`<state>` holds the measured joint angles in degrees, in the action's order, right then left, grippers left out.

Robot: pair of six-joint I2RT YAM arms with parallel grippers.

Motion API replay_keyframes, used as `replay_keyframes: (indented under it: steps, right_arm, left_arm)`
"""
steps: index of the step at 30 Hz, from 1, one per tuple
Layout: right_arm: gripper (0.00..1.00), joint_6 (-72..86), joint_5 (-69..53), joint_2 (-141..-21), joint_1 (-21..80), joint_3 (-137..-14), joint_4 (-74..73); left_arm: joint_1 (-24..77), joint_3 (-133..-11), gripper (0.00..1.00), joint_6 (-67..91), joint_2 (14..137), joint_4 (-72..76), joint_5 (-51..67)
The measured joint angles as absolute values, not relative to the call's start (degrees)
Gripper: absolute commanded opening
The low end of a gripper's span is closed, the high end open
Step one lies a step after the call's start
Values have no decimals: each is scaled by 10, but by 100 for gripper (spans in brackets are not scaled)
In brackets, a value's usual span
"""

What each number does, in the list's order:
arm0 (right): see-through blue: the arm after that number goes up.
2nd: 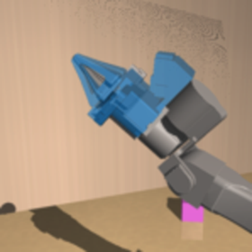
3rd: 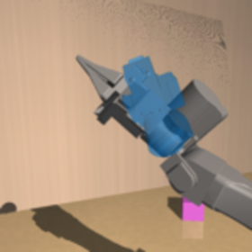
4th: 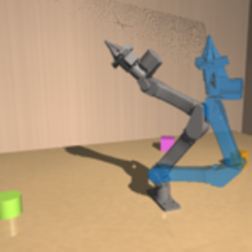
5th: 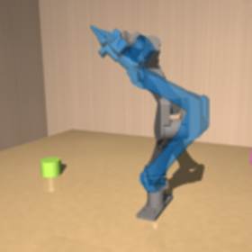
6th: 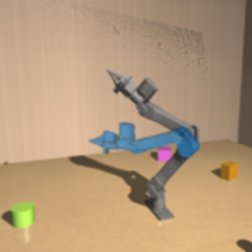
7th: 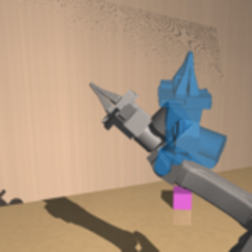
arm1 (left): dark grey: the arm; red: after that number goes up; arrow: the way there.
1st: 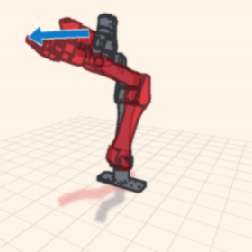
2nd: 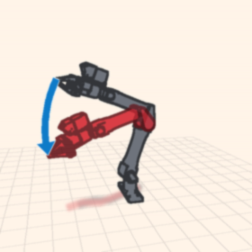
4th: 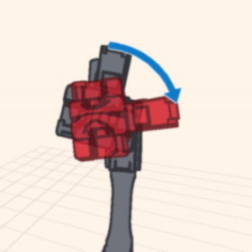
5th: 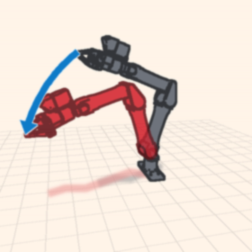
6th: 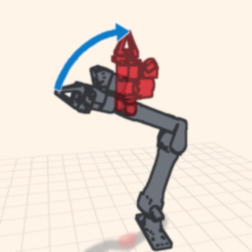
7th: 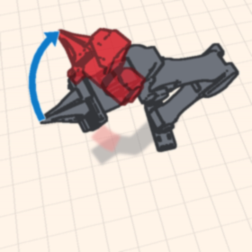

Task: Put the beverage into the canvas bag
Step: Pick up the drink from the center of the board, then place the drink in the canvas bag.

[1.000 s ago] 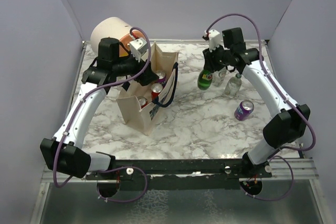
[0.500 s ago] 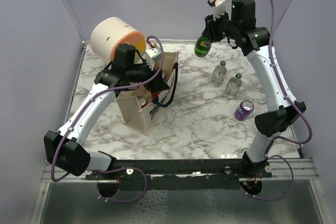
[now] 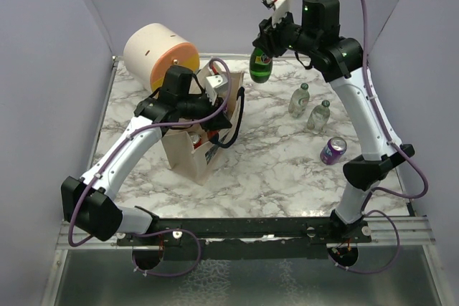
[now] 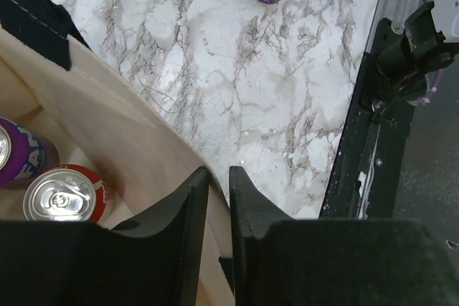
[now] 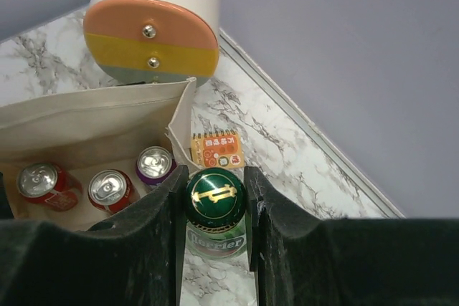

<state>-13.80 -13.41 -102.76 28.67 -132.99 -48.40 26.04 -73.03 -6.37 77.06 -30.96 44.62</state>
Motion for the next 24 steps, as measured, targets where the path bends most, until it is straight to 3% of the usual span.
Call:
replay_keyframes:
  steps: [24]
  right_arm:
    - [1,-53,-223,-1070,342,-1391,-453]
  left_arm:
    - [278,-723,14,-129,771,-318,459]
